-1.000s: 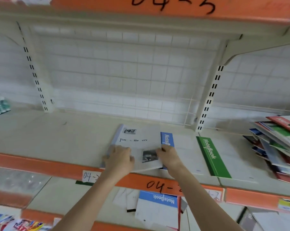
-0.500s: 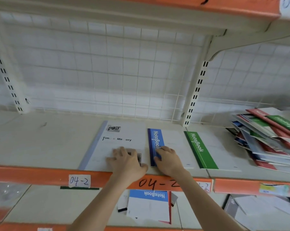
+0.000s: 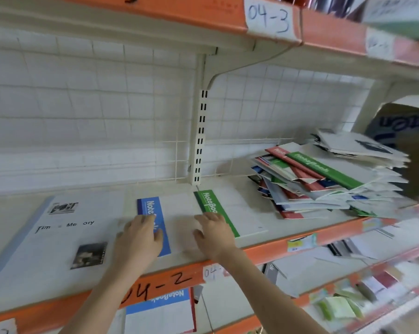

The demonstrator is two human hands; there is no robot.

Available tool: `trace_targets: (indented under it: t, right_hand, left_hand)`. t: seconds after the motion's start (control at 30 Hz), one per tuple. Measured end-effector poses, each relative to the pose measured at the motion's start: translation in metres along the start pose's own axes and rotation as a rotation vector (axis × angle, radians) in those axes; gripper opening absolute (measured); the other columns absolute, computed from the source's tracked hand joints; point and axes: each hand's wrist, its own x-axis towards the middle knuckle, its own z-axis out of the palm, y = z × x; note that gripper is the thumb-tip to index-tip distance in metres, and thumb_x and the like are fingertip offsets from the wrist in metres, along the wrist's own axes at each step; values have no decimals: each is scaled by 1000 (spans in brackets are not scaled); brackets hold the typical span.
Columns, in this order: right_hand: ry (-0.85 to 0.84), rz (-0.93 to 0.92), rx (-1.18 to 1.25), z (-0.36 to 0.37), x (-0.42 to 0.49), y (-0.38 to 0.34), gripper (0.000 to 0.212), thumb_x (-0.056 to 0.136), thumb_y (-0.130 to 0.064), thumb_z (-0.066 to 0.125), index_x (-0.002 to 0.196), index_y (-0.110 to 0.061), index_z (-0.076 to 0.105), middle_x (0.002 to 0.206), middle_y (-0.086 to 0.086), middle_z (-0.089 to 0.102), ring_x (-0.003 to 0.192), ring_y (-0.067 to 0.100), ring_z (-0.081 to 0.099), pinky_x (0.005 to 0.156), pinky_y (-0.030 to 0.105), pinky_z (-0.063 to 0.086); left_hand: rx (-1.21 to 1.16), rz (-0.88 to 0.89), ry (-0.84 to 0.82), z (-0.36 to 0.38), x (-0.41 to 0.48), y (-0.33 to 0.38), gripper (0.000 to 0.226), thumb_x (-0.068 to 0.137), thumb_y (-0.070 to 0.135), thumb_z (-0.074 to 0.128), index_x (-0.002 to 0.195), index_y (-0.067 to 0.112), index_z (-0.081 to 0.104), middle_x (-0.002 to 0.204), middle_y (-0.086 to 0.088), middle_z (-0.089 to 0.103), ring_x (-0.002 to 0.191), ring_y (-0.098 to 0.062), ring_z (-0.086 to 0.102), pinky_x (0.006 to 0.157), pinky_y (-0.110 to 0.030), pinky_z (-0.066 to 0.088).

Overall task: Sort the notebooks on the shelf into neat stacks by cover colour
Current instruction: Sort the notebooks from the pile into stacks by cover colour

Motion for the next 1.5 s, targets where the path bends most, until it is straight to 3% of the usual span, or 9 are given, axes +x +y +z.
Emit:
trace_targets:
  t: [0.33, 0.53, 0.77, 0.97, 1.07, 1.17, 1.27, 1.37, 1.5]
  right_hand:
    - [568, 206, -212, -120, -6, 145, 37, 90, -23, 43, 119, -7, 59, 126, 14, 55, 122, 36, 44, 98, 46, 35]
    - [233, 486, -249, -170, -12, 232, 39, 94, -28, 42, 132, -18, 45, 138, 7, 39, 133, 29, 28, 106, 50, 25]
    - [304, 257, -344, -166, -19, 266, 26, 92, -14, 45, 115, -18, 56, 109, 3, 62, 97, 29, 59, 82, 35, 43]
    - [419, 165, -400, -174, -10, 268, 17, 95, -11, 41, 104, -8, 55, 91, 8, 65, 81, 31, 61, 57, 29, 30]
    - [602, 16, -275, -168, -7, 265, 25, 90, -17, 43, 78, -5, 61, 58, 7, 60, 49, 30, 58, 40, 20, 16]
    - [722, -165, -204, -165, -10, 249, 32, 81, -24, 40, 61, -10, 61, 39, -2, 47, 29, 20, 43, 34, 13, 7]
    - [653, -438, -119, -150, -12, 235, 31, 84, -27, 42, 74, -11, 66, 54, 0, 60, 44, 23, 55, 34, 20, 35]
    - [385, -611, -5, -149, -12, 227, 38, 88, -37, 42, 99, -11, 67, 81, 5, 69, 71, 27, 62, 52, 32, 51]
    - [283, -450, 74, -166, -2, 241, 65, 86, -52, 24, 123, -12, 59, 120, 6, 62, 107, 25, 57, 82, 35, 48]
  left_hand:
    - [-66, 280, 95, 13, 36, 151, 43, 97, 36, 38, 135, 17, 43, 133, -2, 50, 121, -23, 46, 90, -33, 42]
    - [-61, 347, 135, 23, 46, 216, 44, 97, 38, 35, 136, 18, 43, 134, -1, 49, 121, -20, 45, 89, -31, 42]
    - [-196, 368, 164, 35, 50, 268, 37, 96, 35, 41, 128, 19, 51, 128, 1, 53, 117, -20, 49, 85, -30, 42]
    - [-511, 319, 130, 41, 51, 293, 24, 92, 27, 52, 109, 14, 65, 102, 2, 66, 98, -15, 61, 79, -26, 47]
    - [-668, 255, 59, 38, 48, 301, 21, 94, 24, 51, 102, 13, 66, 89, 8, 64, 83, -6, 58, 69, -15, 42]
    - [-1059, -8, -165, 30, 48, 309, 31, 98, 34, 43, 101, 13, 66, 91, 0, 69, 84, -14, 63, 73, -28, 48]
    - [-1507, -278, -341, 20, 50, 312, 32, 97, 35, 45, 85, 10, 62, 72, -6, 68, 63, -18, 62, 56, -29, 48]
    - [-1638, -408, -226, 16, 50, 310, 18, 94, 7, 46, 77, 4, 53, 68, -12, 57, 58, -22, 56, 43, -23, 47]
    - [-1697, -462, -95, 15, 53, 292, 18, 90, -7, 41, 100, 2, 53, 85, -13, 58, 75, -25, 58, 70, -36, 50]
